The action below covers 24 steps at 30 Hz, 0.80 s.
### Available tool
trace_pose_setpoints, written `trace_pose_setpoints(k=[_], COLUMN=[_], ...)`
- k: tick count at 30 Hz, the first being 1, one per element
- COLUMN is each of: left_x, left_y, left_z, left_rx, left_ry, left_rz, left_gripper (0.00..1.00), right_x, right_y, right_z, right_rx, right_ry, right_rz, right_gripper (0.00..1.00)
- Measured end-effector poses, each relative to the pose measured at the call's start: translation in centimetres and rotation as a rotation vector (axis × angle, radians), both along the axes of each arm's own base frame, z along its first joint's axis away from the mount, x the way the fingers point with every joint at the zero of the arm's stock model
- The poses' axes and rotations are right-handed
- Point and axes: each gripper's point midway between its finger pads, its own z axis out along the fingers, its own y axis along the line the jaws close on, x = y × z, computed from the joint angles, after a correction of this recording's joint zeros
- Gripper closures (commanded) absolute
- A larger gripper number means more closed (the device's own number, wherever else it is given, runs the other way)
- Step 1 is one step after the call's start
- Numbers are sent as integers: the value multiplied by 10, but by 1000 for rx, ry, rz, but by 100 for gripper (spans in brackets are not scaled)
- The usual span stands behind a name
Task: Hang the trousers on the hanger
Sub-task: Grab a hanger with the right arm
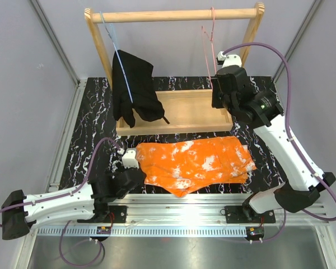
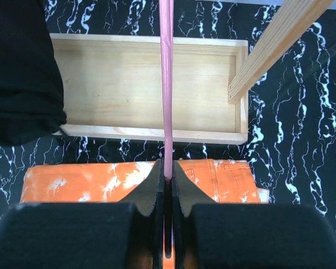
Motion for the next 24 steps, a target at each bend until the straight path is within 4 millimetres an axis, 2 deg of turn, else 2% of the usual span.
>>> trace_pose_setpoints(k=[13, 19, 24], left_x=[0, 0, 0], left_y=[0, -1, -1], left_z=[-2, 1, 5], left_rx=[7, -9, -28], left_ry=[4, -2, -8], left_rz=[0, 1, 3], left_gripper=[100, 100, 100], right_x=[20, 32, 28], right_y=[-1, -2, -8], right_z=[12, 41, 59], right_rx=[-41, -36, -19], right_ry=[-52, -129, -171], right_rz=[-52, -77, -88], right_gripper=[100, 100, 100])
